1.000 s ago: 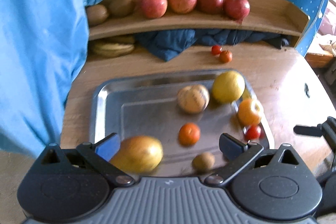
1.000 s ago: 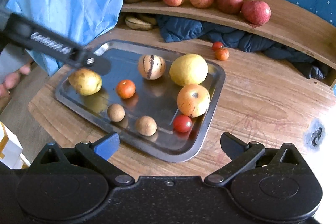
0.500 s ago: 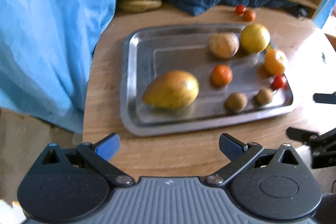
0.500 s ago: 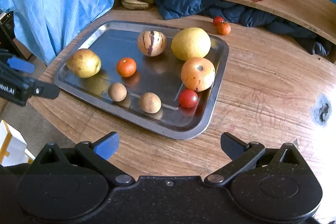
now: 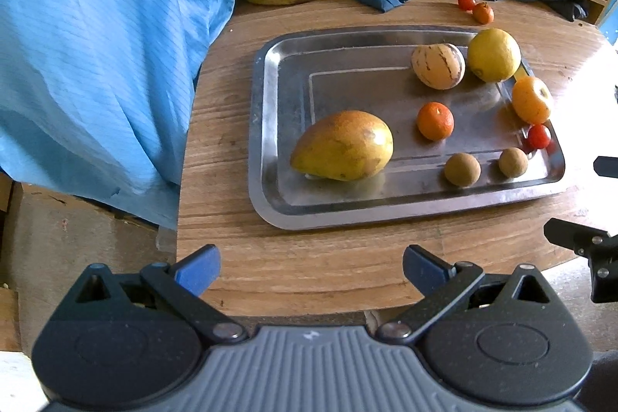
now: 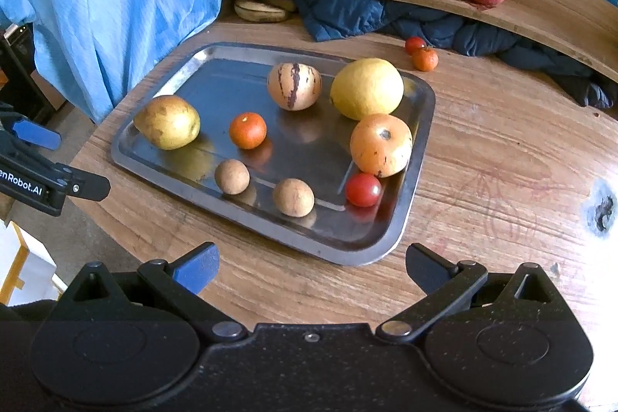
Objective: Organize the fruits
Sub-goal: 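Withdraw both tools from the tray toward the cherry tomato and small mandarin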
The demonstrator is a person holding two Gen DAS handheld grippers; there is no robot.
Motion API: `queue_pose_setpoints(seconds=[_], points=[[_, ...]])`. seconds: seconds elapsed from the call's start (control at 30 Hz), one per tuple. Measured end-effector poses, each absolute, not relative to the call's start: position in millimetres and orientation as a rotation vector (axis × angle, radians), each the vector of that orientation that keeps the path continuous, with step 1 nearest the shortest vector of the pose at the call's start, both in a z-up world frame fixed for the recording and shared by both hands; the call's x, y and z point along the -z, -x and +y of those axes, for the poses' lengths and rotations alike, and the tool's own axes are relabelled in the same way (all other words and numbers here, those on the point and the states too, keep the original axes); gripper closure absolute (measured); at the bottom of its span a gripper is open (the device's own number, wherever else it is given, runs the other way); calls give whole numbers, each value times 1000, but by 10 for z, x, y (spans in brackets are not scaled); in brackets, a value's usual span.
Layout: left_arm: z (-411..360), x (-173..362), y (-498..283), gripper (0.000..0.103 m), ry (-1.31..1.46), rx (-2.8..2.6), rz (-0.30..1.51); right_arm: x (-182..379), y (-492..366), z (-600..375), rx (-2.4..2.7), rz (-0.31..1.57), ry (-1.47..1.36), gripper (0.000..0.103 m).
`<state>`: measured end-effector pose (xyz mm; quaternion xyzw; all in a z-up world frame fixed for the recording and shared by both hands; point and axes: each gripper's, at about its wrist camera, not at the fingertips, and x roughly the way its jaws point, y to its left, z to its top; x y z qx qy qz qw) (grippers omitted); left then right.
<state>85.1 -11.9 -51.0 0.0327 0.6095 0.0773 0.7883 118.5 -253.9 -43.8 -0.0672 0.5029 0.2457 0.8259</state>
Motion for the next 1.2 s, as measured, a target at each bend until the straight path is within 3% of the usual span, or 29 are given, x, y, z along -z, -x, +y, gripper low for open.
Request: queue_pose_setpoints(seconds=[1.2], points=[[-282, 378, -2066, 1, -104, -58, 1166, 312, -1890, -2706, -395, 923, 41, 1]])
